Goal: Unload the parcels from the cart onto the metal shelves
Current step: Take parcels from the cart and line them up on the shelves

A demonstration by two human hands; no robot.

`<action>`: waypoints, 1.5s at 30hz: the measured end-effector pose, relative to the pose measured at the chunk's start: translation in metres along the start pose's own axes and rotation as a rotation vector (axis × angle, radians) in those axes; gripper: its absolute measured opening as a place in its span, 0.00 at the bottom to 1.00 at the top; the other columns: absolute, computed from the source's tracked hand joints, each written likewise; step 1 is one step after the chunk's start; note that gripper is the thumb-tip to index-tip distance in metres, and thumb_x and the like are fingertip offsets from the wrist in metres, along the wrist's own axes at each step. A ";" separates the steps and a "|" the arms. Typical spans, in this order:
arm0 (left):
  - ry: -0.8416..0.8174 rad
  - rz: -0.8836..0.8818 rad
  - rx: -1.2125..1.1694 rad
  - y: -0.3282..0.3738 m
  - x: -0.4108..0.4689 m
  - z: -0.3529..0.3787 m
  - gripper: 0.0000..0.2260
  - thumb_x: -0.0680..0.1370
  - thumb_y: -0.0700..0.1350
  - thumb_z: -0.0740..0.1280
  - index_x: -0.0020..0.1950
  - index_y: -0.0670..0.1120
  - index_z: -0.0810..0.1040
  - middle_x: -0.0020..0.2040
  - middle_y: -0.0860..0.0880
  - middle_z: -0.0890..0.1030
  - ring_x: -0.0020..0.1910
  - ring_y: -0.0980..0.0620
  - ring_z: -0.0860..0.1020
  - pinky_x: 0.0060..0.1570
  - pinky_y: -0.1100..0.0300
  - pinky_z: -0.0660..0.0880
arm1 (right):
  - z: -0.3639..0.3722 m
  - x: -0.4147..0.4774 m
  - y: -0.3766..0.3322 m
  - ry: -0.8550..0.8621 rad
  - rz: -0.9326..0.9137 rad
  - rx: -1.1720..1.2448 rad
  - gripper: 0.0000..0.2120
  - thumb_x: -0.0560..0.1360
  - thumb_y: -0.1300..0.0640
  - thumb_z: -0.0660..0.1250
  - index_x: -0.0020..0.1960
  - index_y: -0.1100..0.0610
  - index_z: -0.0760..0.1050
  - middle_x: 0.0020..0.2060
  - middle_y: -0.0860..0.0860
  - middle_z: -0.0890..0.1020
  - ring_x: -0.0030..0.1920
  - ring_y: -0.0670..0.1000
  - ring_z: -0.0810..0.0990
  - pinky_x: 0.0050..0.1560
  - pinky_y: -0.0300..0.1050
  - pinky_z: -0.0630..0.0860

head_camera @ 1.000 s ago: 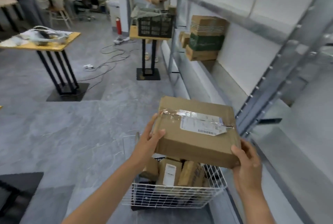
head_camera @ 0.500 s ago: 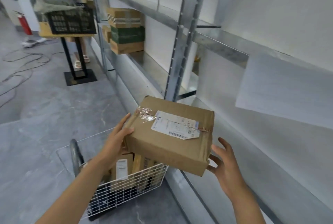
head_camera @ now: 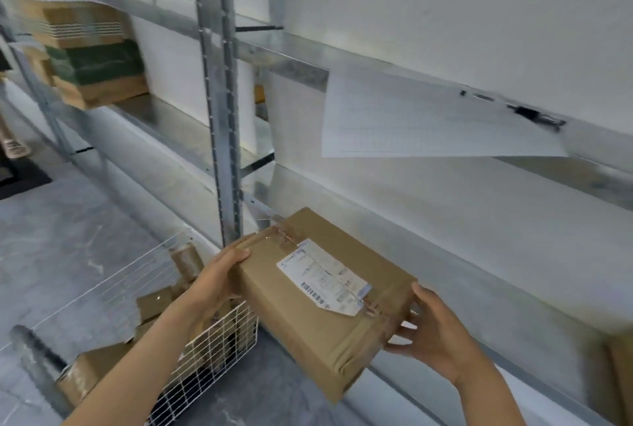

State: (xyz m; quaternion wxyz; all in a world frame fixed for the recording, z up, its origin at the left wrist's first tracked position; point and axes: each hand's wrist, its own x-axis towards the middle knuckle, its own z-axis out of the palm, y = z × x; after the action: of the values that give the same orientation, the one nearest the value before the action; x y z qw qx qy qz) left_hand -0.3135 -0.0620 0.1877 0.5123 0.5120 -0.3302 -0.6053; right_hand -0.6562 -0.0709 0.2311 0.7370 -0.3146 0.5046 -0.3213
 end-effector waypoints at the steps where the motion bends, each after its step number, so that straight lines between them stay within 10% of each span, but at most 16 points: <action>1: -0.021 0.001 0.023 -0.002 0.004 0.005 0.32 0.62 0.60 0.70 0.65 0.55 0.73 0.63 0.43 0.76 0.60 0.40 0.75 0.53 0.40 0.77 | -0.004 -0.011 0.007 0.036 0.025 0.019 0.35 0.57 0.41 0.81 0.60 0.55 0.79 0.54 0.63 0.82 0.53 0.65 0.82 0.49 0.66 0.78; 9: -0.213 0.018 0.113 -0.018 0.012 0.082 0.19 0.72 0.56 0.69 0.62 0.59 0.71 0.61 0.42 0.76 0.50 0.46 0.79 0.45 0.50 0.78 | -0.017 -0.099 0.079 0.315 -0.074 0.137 0.22 0.68 0.50 0.70 0.61 0.54 0.78 0.54 0.60 0.82 0.54 0.64 0.81 0.49 0.61 0.80; 14: -0.541 -0.002 0.252 -0.037 -0.036 0.146 0.39 0.68 0.59 0.73 0.70 0.72 0.52 0.68 0.59 0.60 0.59 0.58 0.73 0.52 0.55 0.77 | -0.027 -0.141 0.110 0.545 -0.167 0.435 0.20 0.69 0.51 0.70 0.58 0.59 0.77 0.46 0.61 0.84 0.47 0.62 0.83 0.42 0.59 0.81; 21: -0.906 0.024 0.392 -0.071 -0.092 0.206 0.31 0.72 0.54 0.70 0.66 0.76 0.57 0.57 0.79 0.69 0.57 0.59 0.78 0.56 0.59 0.76 | -0.061 -0.182 0.124 0.767 -0.266 0.662 0.19 0.74 0.52 0.69 0.62 0.59 0.73 0.57 0.64 0.77 0.57 0.64 0.78 0.49 0.65 0.79; 28: -0.847 0.024 0.356 -0.084 -0.094 0.283 0.21 0.70 0.66 0.66 0.61 0.72 0.66 0.63 0.65 0.71 0.54 0.61 0.79 0.53 0.58 0.79 | -0.122 -0.209 0.121 0.782 -0.385 0.435 0.19 0.75 0.47 0.65 0.65 0.47 0.73 0.61 0.56 0.77 0.60 0.60 0.77 0.56 0.66 0.77; 45: -0.477 0.052 0.255 -0.137 -0.079 0.403 0.14 0.80 0.47 0.58 0.64 0.60 0.69 0.57 0.59 0.76 0.52 0.61 0.78 0.40 0.69 0.78 | -0.271 -0.197 0.075 0.481 -0.401 -0.072 0.30 0.73 0.45 0.68 0.69 0.30 0.61 0.57 0.44 0.82 0.58 0.50 0.81 0.58 0.58 0.78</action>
State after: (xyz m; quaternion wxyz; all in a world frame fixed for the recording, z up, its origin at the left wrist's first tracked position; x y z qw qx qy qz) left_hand -0.7418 -0.0016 0.1870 0.3669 0.4064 -0.5281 -0.6491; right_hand -0.9574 0.0918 0.1997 0.5068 -0.3488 0.6033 -0.5075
